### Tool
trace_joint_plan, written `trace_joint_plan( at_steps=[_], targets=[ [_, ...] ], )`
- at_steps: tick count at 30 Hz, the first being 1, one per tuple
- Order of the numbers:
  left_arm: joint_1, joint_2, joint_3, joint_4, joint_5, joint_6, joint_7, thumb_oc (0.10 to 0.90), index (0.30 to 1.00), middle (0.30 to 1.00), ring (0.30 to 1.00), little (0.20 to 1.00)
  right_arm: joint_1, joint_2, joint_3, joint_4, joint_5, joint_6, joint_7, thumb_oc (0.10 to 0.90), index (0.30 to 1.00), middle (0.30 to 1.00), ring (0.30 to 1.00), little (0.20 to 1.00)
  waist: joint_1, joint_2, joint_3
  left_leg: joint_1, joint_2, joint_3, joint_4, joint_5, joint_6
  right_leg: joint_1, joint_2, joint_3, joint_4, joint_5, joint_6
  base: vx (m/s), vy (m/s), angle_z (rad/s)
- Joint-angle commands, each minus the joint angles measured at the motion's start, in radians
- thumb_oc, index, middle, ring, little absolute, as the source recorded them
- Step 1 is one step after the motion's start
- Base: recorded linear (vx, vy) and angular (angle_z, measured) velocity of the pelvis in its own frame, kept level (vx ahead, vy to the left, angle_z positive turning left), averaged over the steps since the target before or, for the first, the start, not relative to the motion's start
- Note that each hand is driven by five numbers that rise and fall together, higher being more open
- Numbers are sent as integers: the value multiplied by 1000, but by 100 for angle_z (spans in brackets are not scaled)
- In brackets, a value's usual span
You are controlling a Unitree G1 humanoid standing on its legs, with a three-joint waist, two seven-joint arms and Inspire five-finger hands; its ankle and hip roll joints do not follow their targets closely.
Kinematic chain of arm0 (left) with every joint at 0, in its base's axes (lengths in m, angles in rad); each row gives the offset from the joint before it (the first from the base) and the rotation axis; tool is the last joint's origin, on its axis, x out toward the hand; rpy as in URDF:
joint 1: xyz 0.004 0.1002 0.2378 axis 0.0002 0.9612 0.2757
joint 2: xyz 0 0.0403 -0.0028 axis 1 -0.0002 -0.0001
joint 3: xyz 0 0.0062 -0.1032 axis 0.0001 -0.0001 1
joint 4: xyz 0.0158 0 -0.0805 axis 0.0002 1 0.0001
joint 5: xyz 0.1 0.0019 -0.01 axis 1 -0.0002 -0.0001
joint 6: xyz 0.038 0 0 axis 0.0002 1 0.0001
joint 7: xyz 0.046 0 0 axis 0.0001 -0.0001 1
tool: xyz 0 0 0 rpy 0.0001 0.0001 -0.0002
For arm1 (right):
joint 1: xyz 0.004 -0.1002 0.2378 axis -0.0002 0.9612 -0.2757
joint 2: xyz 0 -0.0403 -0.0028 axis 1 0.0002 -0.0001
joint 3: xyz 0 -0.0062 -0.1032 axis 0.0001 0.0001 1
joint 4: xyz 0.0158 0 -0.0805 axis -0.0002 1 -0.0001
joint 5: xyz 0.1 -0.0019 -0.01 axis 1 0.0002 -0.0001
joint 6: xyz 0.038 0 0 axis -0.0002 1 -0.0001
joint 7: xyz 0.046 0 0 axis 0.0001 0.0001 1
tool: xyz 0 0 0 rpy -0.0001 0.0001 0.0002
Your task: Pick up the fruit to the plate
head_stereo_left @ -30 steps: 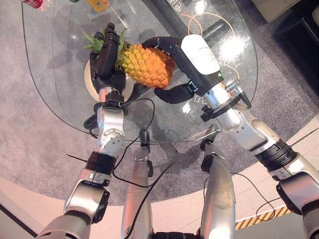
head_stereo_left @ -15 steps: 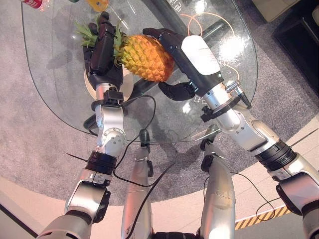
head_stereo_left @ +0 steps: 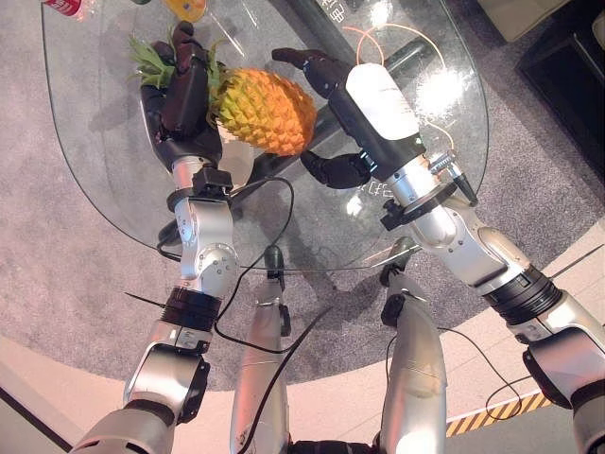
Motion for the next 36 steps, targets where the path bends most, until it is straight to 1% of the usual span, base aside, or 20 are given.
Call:
trace_joint_plan(
  at_steps=[1,8,9,10,13,17,18,19,22,23,25,28,33,36],
  targets=[
    [-103,24,62,-150,138,-154,15,100,300,300,300,200,-63,37,-73,-123,24,-72,-83,800,900,900,900,900,13,15,-27,-59,9,-1,16,71,-6,68,-43,7,-37,-5,98,0,0,0],
    [-113,16,76,-162,227,-178,106,100,300,300,300,200,-59,49,-102,-121,27,-62,-98,800,900,900,900,900,10,13,-27,-58,9,1,12,73,-5,65,-38,10,-37,-6,97,0,0,0],
    [-118,18,81,-159,282,-184,152,100,300,300,300,200,-57,51,-106,-119,28,-55,-104,800,900,900,900,900,9,12,-27,-57,10,1,9,74,-6,67,-37,10,-39,-6,97,0,0,0],
    [-118,18,80,-161,287,-183,157,100,300,300,300,200,-57,51,-106,-119,28,-55,-104,800,900,900,900,900,9,12,-27,-57,10,1,9,74,-6,67,-37,10,-39,-6,96,0,0,0],
    [-118,21,90,-156,373,-191,223,100,300,300,300,200,-49,53,-115,-109,32,-43,-128,800,900,900,900,900,9,9,-27,-56,12,2,7,75,-8,68,-34,10,-40,-6,96,0,0,0],
    [-126,44,102,-135,524,-198,338,100,300,300,300,200,-27,49,-140,-77,49,-26,-191,800,900,900,900,900,6,7,-27,-53,15,5,-1,80,-10,71,-32,11,-45,-5,95,0,0,0],
    [-129,56,107,-119,576,-201,386,100,300,300,300,200,-16,44,-154,-60,55,-23,-220,800,900,900,900,900,4,5,-27,-52,16,6,-2,79,-10,71,-31,11,-45,-6,96,0,0,0],
    [-130,58,107,-117,584,-202,396,100,300,300,300,200,-14,44,-157,-58,57,-21,-226,800,900,900,900,900,3,5,-27,-52,16,7,-3,79,-10,71,-31,11,-45,-6,96,0,0,0],
    [-137,77,122,-79,639,-217,473,100,300,300,300,200,10,34,-188,-7,61,-23,-293,800,900,900,900,900,-3,4,-27,-52,20,11,-1,78,-11,68,-31,14,-42,-7,95,0,0,0],
    [-138,80,125,-70,641,-223,482,100,300,300,300,200,17,32,-196,3,70,-26,-304,800,900,900,900,900,-5,5,-27,-54,20,11,0,77,-11,65,-31,15,-40,-8,95,0,0,0],
    [-137,84,133,-60,644,-234,495,100,300,300,300,200,39,34,-221,25,126,-32,-333,800,900,900,900,900,-10,2,-27,-57,23,13,3,76,-12,61,-31,16,-40,-9,95,0,0,0],
    [-135,91,142,-44,656,-250,509,100,300,300,300,200,69,40,-254,58,166,-41,-371,800,900,900,900,900,-15,2,-27,-57,25,16,-1,76,-13,57,-27,19,-39,-10,94,0,0,0],
    [-150,104,150,-9,717,-254,564,100,300,300,300,200,96,31,-310,132,209,-53,-436,800,900,900,900,900,-23,-4,-27,-57,31,19,0,73,-14,55,-23,20,-33,-14,93,0,0,0],
    [-156,121,152,19,746,-256,592,100,300,300,300,200,107,17,-335,171,249,-48,-477,800,900,900,900,900,-26,-8,-27,-59,34,20,2,72,-14,53,-20,20,-30,-16,92,0,0,0]
  ],
)
